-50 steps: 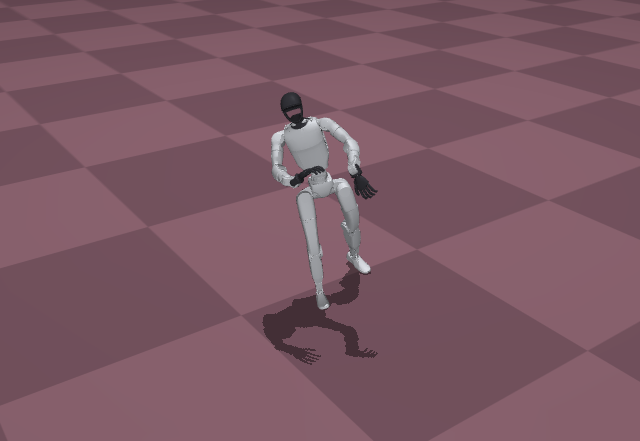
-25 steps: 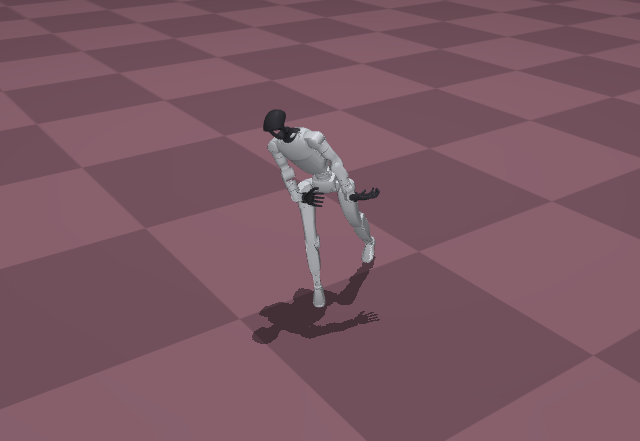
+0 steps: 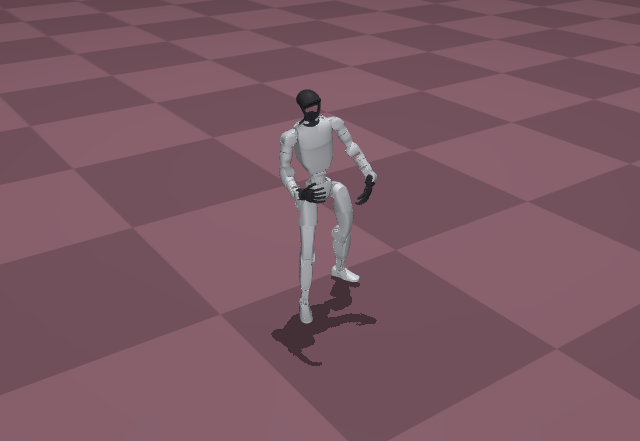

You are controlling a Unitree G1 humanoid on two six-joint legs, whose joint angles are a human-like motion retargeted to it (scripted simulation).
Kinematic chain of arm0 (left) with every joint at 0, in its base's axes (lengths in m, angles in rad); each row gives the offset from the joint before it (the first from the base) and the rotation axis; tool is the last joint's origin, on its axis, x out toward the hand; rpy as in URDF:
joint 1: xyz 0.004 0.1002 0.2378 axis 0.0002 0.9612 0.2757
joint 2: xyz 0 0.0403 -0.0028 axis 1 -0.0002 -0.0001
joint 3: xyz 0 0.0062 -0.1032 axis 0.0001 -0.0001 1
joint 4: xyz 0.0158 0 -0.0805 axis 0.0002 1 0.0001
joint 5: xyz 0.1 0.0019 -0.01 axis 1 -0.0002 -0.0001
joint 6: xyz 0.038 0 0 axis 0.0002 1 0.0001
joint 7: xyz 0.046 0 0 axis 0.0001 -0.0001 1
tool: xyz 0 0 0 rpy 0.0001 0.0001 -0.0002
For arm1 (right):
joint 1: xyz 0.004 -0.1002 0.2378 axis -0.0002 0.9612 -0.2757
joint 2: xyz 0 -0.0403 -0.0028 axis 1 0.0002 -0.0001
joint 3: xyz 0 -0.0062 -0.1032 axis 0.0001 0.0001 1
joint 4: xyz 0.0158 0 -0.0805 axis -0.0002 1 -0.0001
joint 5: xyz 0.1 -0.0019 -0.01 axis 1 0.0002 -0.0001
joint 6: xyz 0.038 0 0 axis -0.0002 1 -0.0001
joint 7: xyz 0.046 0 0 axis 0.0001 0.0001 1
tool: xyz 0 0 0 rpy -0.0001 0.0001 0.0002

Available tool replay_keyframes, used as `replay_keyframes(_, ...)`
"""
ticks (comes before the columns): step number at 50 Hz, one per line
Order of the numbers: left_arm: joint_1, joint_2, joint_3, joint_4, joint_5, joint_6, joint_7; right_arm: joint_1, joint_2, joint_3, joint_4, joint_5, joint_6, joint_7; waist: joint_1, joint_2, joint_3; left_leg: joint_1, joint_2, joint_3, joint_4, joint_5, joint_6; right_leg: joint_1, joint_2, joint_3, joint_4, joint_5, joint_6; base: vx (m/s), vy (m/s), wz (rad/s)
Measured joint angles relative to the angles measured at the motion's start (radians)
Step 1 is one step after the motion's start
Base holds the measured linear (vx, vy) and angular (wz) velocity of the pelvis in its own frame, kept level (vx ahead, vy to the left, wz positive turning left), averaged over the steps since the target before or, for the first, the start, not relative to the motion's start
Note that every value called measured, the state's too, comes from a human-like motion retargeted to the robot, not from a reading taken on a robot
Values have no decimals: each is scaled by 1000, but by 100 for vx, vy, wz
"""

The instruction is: Kungfu

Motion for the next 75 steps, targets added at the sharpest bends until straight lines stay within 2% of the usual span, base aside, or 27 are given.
replay_keyframes(2, -3, 6, 28, -44, -123, 4, -40, 92, -47, -76, -30, 92, 50, 37, 32, -25, -6, -19, -34, -92, 29, -24, 4, 45, -15, -1, -40, 71, 27, 71, 42, 104)
replay_keyframes(6, 17, 23, 71, -153, -381, 24, -74, 274, -76, -221, -53, 232, 153, 81, 78, -75, -24, -56, -91, -131, 66, -57, 46, 121, -74, -44, -125, 239, 82, 63, 50, 105)
replay_keyframes(8, 41, 32, 89, -203, -512, 49, -83, 351, -57, -271, -57, 316, 213, 101, 86, -92, -35, -79, -128, -171, 75, -70, 76, 151, -85, -53, -167, 297, 81, 48, 42, 124)
replay_keyframes(10, 81, 41, 112, -244, -633, 82, -97, 422, -25, -306, -57, 406, 278, 131, 97, -99, -51, -94, -148, -204, 68, -70, 101, 174, -76, -51, -187, 296, 56, 46, 39, 111)
replay_keyframes(12, 136, 49, 140, -286, -743, 131, -117, 484, 24, -336, -43, 502, 362, 179, 90, -97, -77, -114, -160, -248, 53, -61, 125, 175, -18, 33, -159, 178, 25, 47, 40, 132)
replay_keyframes(15, 243, 49, 198, -350, -854, 191, -152, 568, 115, -366, -11, 651, 495, 269, 106, -107, -133, -154, -172, -288, 22, -34, 144, 118, 128, 266, -59, -33, -21, 29, 10, 97)
replay_keyframes(20, 448, -18, 343, -403, -905, 205, -177, 675, 294, -391, 54, 793, 712, 430, 190, -122, -192, -153, -186, -301, -58, 13, 181, 54, 389, 438, 51, -265, -90, 31, 16, 19)
replay_keyframes(23, 570, -112, 484, -382, -937, 205, -176, 694, 396, -381, 111, 828, 796, 489, 188, -152, -206, -138, -210, -284, -91, 22, 186, 57, 512, 505, 35, -371, -91, 17, 2, 13)
replay_keyframes(25, 639, -183, 537, -368, -990, 202, -164, 699, 453, -361, 148, 848, 825, 505, 154, -185, -212, -133, -245, -280, -99, 24, 185, 67, 545, 520, -31, -366, -95, 10, -1, 41)
replay_keyframes(26, 665, -215, 556, -357, -1009, 209, -159, 703, 475, -346, 166, 856, 832, 509, 138, -189, -212, -129, -251, -285, -99, 24, 183, 72, 550, 492, -66, -323, -203, 12, 5, 43)
replay_keyframes(27, 688, -245, 574, -346, -1024, 218, -156, 707, 496, -333, 182, 867, 843, 510, 129, -194, -214, -127, -259, -288, -97, 24, 182, 83, 544, 453, -96, -296, -282, 14, 11, 14)
replay_keyframes(29, 718, -287, 604, -315, -1034, 247, -158, 710, 521, -317, 198, 895, 878, 511, 144, -202, -226, -134, -281, -284, -88, 24, 187, 124, 501, 382, -128, -315, -292, 12, 11, -38)
replay_keyframes(31, 719, -302, 618, -284, -1049, 293, -169, 704, 516, -311, 200, 925, 904, 535, 168, -205, -236, -141, -286, -287, -81, 30, 189, 136, 495, 409, -135, -339, -244, 7, 9, -27)
replay_keyframes(34, 682, -271, 616, -258, -1077, 344, -163, 678, 447, -284, 214, 939, 908, 535, 211, -198, -239, -138, -277, -264, -81, 36, 189, 146, 469, 368, -158, -315, -216, 2, 14, -32)
replay_keyframes(37, 652, -173, 538, -264, -1074, 322, -143, 632, 342, -237, 218, 848, 866, 523, 217, -175, -223, -135, -286, -262, -76, 40, 203, 180, 469, 308, -187, -307, -228, -7, 16, -7)
replay_keyframes(42, 564, 28, 339, -244, -784, 215, -107, 591, 220, -237, 263, 566, 775, 541, 265, -157, -213, -125, -282, -258, -66, 49, 190, 200, 462, 313, -204, -283, -181, -1, 10, -5)
replay_keyframes(45, 495, 91, 232, -203, -553, 107, 6, 553, 167, -249, 320, 365, 695, 490, 296, -156, -185, -101, -281, -231, -71, 54, 202, 224, 470, 319, -216, -268, -171, -17, 3, -17)
replay_keyframes(48, 451, 72, 154, -140, -323, 7, 233, 480, 94, -242, 365, 102, 589, 415, 289, -140, -138, -83, -273, -228, -63, 51, 200, 248, 476, 336, -224, -260, -163, -26, 5, -27)
replay_keyframes(51, 446, 3, 146, -76, -93, -43, 425, 420, 43, -232, 385, -180, 542, 387, 265, -120, -109, -63, -269, -211, -65, 45, 202, 259, 483, 359, -223, -251, -166, -18, 8, -47)
replay_keyframes(55, 475, -116, 167, 3, 122, -19, 607, 387, 42, -207, 395, -318, 564, 465, 234, -110, -110, -56, -262, -180, -68, 41, 199, 254, 486, 394, -224, -236, -170, -5, 8, -53)
replay_keyframes(57, 479, -168, 187, 49, 134, 41, 734, 388, 54, -191, 393, -318, 594, 520, 233, -104, -114, -52, -268, -168, -75, 35, 209, 245, 495, 415, -222, -227, -173, -5, 9, -51)
replay_keyframes(59, 471, -209, 227, 85, 89, 41, 811, 397, 65, -189, 383, -346, 598, 504, 225, -102, -115, -56, -268, -170, -77, 31, 211, 235, 498, 422, -221, -219, -175, -8, 7, -36)
replay_keyframes(63, 440, -218, 267, 151, -55, -36, 760, 415, 92, -225, 366, -377, 556, 437, 203, -104, -128, -96, -253, -165, -72, 23, 205, 186, 497, 428, -198, -210, -174, -9, 4, -14)
replay_keyframes(65, 424, -195, 266, 173, -73, -16, 695, 420, 116, -266, 365, -382, 581, 471, 188, -105, -139, -127, -242, -166, -72, 20, 203, 137, 500, 427, -168, -208, -162, -13, -2, -9)
replay_keyframes(68, 373, -154, 276, 191, -4, 52, 621, 408, 149, -316, 365, -390, 610, 514, 172, -114, -111, -154, -229, -150, -74, 22, 204, 66, 495, 422, -116, -199, -75, -29, -4, -28)
replay_keyframes(72, 296, -94, 276, 221, 107, 98, 563, 390, 181, -362, 401, -332, 593, 444, 157, -124, -75, -178, -211, -133, -77, 37, 194, 20, 461, 339, -63, -297, 59, -31, -4, -13)
replay_keyframes(75, 262, -62, 284, 242, 181, 143, 525, 406, 189, -382, 455, -234, 540, 350, 151, -112, -81, -188, -184, -130, -86, 53, 181, 10, 430, 290, -42, -316, 8, -13, -4, 7)
